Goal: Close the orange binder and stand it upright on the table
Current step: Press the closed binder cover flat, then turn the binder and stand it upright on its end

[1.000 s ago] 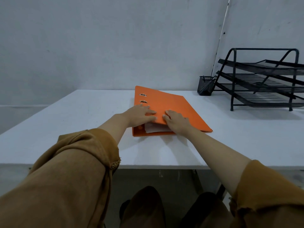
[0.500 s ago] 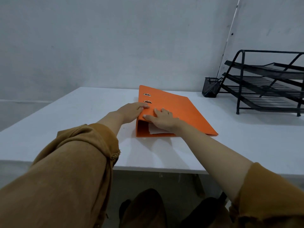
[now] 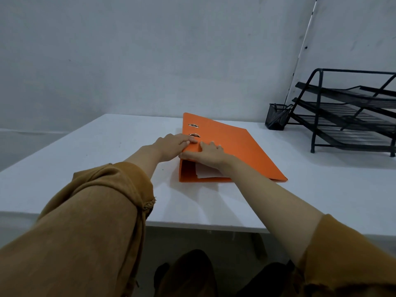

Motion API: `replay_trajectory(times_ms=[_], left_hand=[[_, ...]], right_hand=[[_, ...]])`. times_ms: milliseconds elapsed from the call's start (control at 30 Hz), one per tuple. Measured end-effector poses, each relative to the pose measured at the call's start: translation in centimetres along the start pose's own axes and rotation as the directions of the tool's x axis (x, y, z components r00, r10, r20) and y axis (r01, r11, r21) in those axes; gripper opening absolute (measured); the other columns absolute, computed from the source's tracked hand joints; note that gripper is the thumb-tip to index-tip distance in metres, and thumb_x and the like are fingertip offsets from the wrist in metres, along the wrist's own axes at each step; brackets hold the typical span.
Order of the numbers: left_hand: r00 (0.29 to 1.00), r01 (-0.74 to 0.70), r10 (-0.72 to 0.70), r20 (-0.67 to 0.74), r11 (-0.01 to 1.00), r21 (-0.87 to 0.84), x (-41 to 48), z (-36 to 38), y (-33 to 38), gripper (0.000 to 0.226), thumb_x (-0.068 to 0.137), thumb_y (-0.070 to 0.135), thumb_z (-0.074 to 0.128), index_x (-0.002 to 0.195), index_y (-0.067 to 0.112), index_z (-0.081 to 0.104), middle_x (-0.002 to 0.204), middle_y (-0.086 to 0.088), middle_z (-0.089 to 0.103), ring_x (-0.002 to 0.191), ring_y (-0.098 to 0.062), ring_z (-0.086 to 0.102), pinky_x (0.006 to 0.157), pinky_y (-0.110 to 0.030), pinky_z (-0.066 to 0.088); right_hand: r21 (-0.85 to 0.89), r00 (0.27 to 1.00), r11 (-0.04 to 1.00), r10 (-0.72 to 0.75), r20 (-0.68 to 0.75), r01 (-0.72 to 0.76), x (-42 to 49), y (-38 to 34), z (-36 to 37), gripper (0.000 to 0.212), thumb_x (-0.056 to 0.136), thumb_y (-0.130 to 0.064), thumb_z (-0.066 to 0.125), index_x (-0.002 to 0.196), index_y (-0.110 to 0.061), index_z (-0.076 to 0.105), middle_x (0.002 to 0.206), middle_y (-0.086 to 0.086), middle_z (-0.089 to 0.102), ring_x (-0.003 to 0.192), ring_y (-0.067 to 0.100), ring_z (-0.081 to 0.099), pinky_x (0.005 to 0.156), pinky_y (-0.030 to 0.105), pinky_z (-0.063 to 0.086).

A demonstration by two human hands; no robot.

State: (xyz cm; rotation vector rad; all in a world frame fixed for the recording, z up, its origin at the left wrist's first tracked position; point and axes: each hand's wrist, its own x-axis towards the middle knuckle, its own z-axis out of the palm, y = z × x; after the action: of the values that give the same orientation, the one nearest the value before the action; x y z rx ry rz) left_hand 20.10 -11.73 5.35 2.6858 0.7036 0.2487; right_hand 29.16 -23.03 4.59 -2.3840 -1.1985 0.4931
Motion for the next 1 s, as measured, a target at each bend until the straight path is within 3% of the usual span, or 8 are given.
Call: replay_trajectory(times_ms=[133, 267, 433, 500, 600, 733, 833, 1000], left_hand=[[1.000, 0.009, -0.008, -0.017, 0.999, 0.050, -0.1, 0.1, 0.2, 0.041, 0.102, 0.032, 0.023, 0.137, 0.037, 0.043, 0.148, 0.001, 0.043, 0.136, -0.026, 0.031, 0.110, -0.045, 0.021], [0.999, 0.014, -0.012, -0.031, 0.997, 0.072, -0.2, 0.0, 0.2, 0.041, 0.102, 0.031, 0.023, 0.136, 0.037, 0.044, 0.143, -0.002, 0.048, 0.134, -0.025, 0.030, 0.110, -0.044, 0.019], [0.999, -0.012, 0.017, -0.050, 0.995, 0.104, 0.0, -0.1, -0.1, 0.041, 0.100, 0.028, 0.026, 0.131, 0.046, 0.046, 0.139, 0.008, 0.051, 0.128, -0.021, 0.031, 0.108, -0.038, 0.016], [0.998, -0.021, 0.027, -0.056, 0.994, 0.109, 0.1, 0.0, -0.1, 0.039, 0.100, 0.031, 0.028, 0.132, 0.046, 0.045, 0.142, 0.010, 0.048, 0.130, -0.021, 0.029, 0.109, -0.038, 0.015], [0.998, -0.034, 0.043, -0.041, 0.979, 0.200, 0.1, 0.3, 0.1, 0.039, 0.100, 0.039, 0.027, 0.138, 0.047, 0.036, 0.151, 0.016, 0.035, 0.141, -0.024, 0.019, 0.115, -0.041, 0.010], [0.999, -0.027, 0.020, 0.026, 0.957, 0.288, 0.5, 1.0, 0.7, 0.047, 0.099, 0.045, 0.022, 0.145, 0.048, 0.014, 0.159, 0.021, 0.011, 0.149, -0.026, -0.001, 0.120, -0.049, 0.000], [0.998, -0.057, 0.044, 0.047, 0.940, 0.335, 1.0, 1.2, 1.5, 0.050, 0.099, 0.046, 0.018, 0.147, 0.046, 0.007, 0.160, 0.019, 0.004, 0.149, -0.025, -0.008, 0.119, -0.050, -0.003], [0.999, -0.043, 0.031, 0.042, 0.941, 0.335, 2.2, 1.5, 2.7, 0.051, 0.099, 0.046, 0.019, 0.148, 0.042, 0.008, 0.162, 0.009, 0.005, 0.149, -0.030, -0.009, 0.119, -0.052, -0.001]], right_hand=[[0.106, 0.996, 0.994, -0.007, -0.084, 0.016, -0.2, -1.1, 0.5, 0.081, 0.059, -0.062, 0.050, 0.136, -0.039, 0.042, 0.154, 0.011, 0.028, 0.146, 0.034, 0.012, 0.111, 0.064, 0.007], [0.185, 0.996, 0.981, -0.054, -0.069, 0.066, 0.2, -1.0, 0.1, 0.045, 0.049, -0.059, 0.051, 0.087, -0.038, 0.060, 0.112, 0.005, 0.062, 0.116, 0.028, 0.047, 0.104, 0.047, 0.030], [0.149, 0.989, 0.984, -0.112, 0.098, 0.097, -1.7, 0.0, -3.0, 0.017, 0.077, -0.035, 0.059, 0.070, -0.021, 0.056, 0.080, -0.002, 0.053, 0.084, 0.019, 0.047, 0.070, 0.028, 0.036], [0.097, 0.985, 0.992, -0.095, 0.144, 0.082, -2.0, 1.2, -4.5, 0.014, 0.083, -0.031, 0.060, 0.088, -0.018, 0.065, 0.098, -0.003, 0.062, 0.101, 0.022, 0.052, 0.081, 0.026, 0.040], [0.002, 0.986, 0.998, -0.066, 0.152, 0.067, -2.1, 3.7, -6.5, 0.060, 0.083, -0.033, 0.063, 0.138, -0.014, 0.048, 0.144, 0.003, 0.046, 0.131, 0.020, 0.042, 0.101, 0.027, 0.031], [0.019, 0.995, 0.999, -0.042, 0.092, 0.040, -2.3, 7.1, -9.0, 0.052, 0.082, -0.015, 0.064, 0.133, -0.018, 0.055, 0.124, -0.001, 0.056, 0.106, 0.015, 0.051, 0.079, 0.018, 0.041], [-0.012, 0.997, 0.999, -0.030, -0.069, 0.030, -1.6, 9.3, -10.6, 0.045, 0.080, 0.002, 0.057, 0.123, -0.010, 0.064, 0.122, 0.009, 0.064, 0.105, 0.020, 0.058, 0.087, 0.024, 0.046], [-0.328, 0.970, 0.945, -0.071, -0.231, -0.008, 0.1, 10.3, -10.2, 0.046, 0.082, 0.000, 0.048, 0.123, -0.015, 0.064, 0.128, 0.005, 0.063, 0.117, 0.026, 0.057, 0.095, 0.034, 0.048]])
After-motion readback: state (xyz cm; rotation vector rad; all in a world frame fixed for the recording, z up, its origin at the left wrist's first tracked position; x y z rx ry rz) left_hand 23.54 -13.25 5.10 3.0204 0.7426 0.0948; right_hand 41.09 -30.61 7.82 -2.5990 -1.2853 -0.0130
